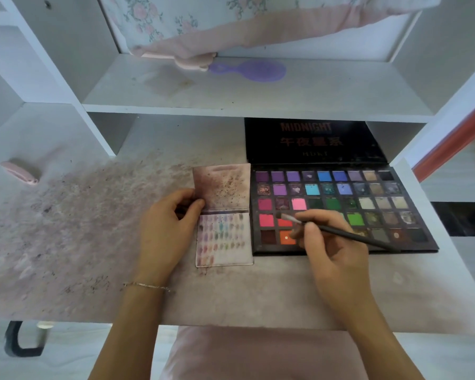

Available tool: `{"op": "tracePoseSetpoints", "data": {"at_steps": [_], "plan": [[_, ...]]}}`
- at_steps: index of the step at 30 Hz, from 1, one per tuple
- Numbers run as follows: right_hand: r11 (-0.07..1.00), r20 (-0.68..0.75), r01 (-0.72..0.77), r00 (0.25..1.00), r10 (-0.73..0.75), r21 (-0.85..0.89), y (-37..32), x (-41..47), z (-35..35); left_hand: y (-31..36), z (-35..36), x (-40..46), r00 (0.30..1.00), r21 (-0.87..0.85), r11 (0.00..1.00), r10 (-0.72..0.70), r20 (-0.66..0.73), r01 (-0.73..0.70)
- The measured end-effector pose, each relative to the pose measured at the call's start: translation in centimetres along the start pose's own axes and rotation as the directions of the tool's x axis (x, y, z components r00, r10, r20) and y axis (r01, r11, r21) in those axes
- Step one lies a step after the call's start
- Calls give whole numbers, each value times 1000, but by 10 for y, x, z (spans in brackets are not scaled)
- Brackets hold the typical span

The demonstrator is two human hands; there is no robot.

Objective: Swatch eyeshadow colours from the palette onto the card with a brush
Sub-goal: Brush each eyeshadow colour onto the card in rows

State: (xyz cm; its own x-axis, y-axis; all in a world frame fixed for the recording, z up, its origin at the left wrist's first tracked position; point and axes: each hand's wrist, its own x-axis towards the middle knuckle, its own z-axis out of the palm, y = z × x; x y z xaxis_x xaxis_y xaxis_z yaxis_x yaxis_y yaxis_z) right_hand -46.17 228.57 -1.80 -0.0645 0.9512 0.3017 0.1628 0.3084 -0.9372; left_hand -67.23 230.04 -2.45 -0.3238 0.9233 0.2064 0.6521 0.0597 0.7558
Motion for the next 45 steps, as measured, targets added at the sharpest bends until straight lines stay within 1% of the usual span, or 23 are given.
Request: {"op": "tracePoseSetpoints", "data": {"at_steps": [5,8,13,18,22,34,40,42,45], "plan": [[993,-96,-21,995,10,-113,3,1,-31,1,0,1,1000,10,1000,9,1,-9],[982,-113,-29,994,7,-189,7,-1,-44,1,0,1,1000,-8,1000,5,4,-5],[947,-91,-6,996,-24,-320,12,-7,-53,3,-1,0,1000,-6,1000,-4,2,4],[940,-59,4,998,-25,-341,11,-8,-52,2,0,0,1000,5,1000,-9,7,9],[921,-22,-24,1000,17,-388,12,-8,-51,1,-1,-1,1000,2,1000,0,4,0],[931,-27,-30,999,21,-365,9,-8,-52,0,1,0,1000,-24,1000,-9,1,9],[928,-27,-38,999,30,-370,10,-8,-52,1,0,-1,1000,-5,1000,-8,5,9],[944,-41,-41,999,29,-326,9,-8,-53,1,0,-1,1000,0,1000,-9,11,9],[975,-51,-63,997,53,-214,5,-6,-52,2,0,-1,1000,-3,1000,-8,15,8]]}}
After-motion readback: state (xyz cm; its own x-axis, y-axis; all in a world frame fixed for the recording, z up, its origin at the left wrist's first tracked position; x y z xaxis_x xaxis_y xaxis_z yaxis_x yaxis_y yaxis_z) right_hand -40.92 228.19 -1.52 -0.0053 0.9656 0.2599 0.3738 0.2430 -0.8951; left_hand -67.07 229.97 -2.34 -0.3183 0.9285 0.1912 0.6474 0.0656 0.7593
